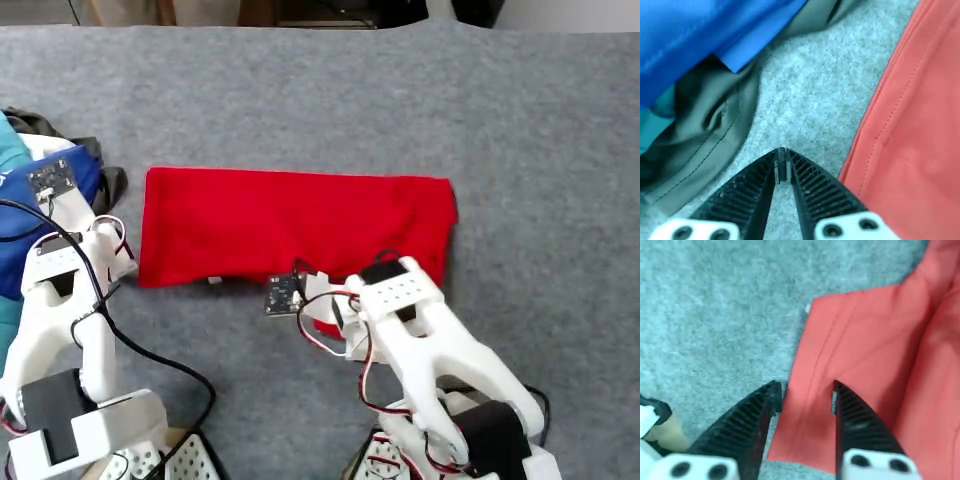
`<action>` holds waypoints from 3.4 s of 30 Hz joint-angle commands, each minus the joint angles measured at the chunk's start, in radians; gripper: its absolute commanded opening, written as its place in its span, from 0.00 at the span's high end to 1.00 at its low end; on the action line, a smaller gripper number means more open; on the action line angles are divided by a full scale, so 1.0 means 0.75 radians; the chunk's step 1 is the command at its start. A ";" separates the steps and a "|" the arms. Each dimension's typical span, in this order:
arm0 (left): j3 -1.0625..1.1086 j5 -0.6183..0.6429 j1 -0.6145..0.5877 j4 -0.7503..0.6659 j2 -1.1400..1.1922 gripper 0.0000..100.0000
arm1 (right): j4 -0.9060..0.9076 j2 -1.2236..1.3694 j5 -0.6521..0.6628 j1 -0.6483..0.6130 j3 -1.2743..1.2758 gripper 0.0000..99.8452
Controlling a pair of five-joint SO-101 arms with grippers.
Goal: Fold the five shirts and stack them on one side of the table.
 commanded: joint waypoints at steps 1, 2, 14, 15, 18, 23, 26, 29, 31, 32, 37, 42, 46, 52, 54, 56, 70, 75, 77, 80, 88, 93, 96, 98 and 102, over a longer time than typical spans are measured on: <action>-0.051 -0.012 0.002 0.010 0.003 0.98 | -0.033 0.116 -0.016 0.013 -0.026 0.83; -0.051 -0.012 0.002 0.010 0.003 0.98 | -0.029 0.132 -0.018 0.013 -0.038 0.85; -0.051 -0.012 -0.008 0.010 0.001 0.98 | -0.014 0.199 -0.127 0.058 -0.093 0.97; -0.051 -0.012 -0.008 0.010 0.001 0.98 | -0.014 0.199 -0.129 0.060 -0.093 0.99; -0.051 -0.012 -0.008 0.010 0.001 0.98 | -0.008 0.197 -0.129 0.087 -0.097 1.00; -0.051 -0.012 -0.008 0.010 0.001 0.98 | 0.129 0.197 -0.123 0.157 -0.253 1.00; -0.051 -0.012 -0.008 0.010 0.001 0.98 | 0.274 0.197 -0.115 0.210 -0.447 1.00; -0.051 -0.012 -0.008 0.008 0.001 0.98 | 0.399 0.210 -0.059 0.238 -0.656 1.00; -0.051 -0.012 -0.008 0.006 0.001 0.98 | 0.450 0.212 -0.039 0.240 -0.778 1.00; -0.051 -0.012 -0.008 0.006 0.001 0.98 | 0.471 0.212 -0.031 0.238 -0.830 1.00; -0.051 -0.012 -0.008 0.006 0.001 0.98 | 0.542 0.369 0.033 0.240 -1.106 1.00; -0.051 -0.012 -0.006 0.004 0.001 0.98 | 0.569 0.623 0.090 0.263 -1.409 1.00; -0.051 -0.014 -0.006 0.004 0.001 0.98 | 0.651 0.785 0.143 0.257 -1.619 1.00; -0.051 -0.014 -0.004 0.004 0.001 0.98 | 0.657 0.979 0.297 0.283 -1.803 1.00; -0.051 -0.014 -0.002 0.004 0.001 0.98 | 0.659 1.026 0.329 0.285 -1.850 0.99; -0.051 -0.014 -0.002 0.004 0.001 0.98 | 0.655 1.059 0.333 0.285 -1.891 0.98; -0.051 -0.047 0.000 0.008 0.001 0.98 | 0.651 0.846 0.305 0.306 -1.855 0.81; -0.051 -0.047 0.000 0.006 0.001 0.98 | 0.781 0.619 0.307 0.298 -1.638 0.95; -0.051 -0.047 0.000 0.006 0.001 0.98 | 0.777 0.494 0.309 0.298 -1.492 0.96; -0.051 -0.047 0.000 0.006 0.001 0.98 | 0.757 0.326 0.323 0.271 -1.239 0.93; -0.051 -0.045 0.000 0.008 0.001 0.98 | 0.428 0.150 0.237 0.197 -0.709 1.00; -0.051 -0.041 0.000 0.010 -0.001 0.98 | 0.241 0.287 0.104 0.124 -0.709 1.00; -0.051 -0.041 0.002 0.010 -0.001 0.98 | 0.217 0.396 0.047 0.069 -0.797 1.00; -0.051 -0.041 0.002 0.010 -0.001 0.98 | 0.198 0.470 0.016 0.048 -0.875 1.00; -0.051 -0.041 0.002 0.010 -0.001 0.98 | 0.149 0.633 0.008 0.042 -1.028 1.00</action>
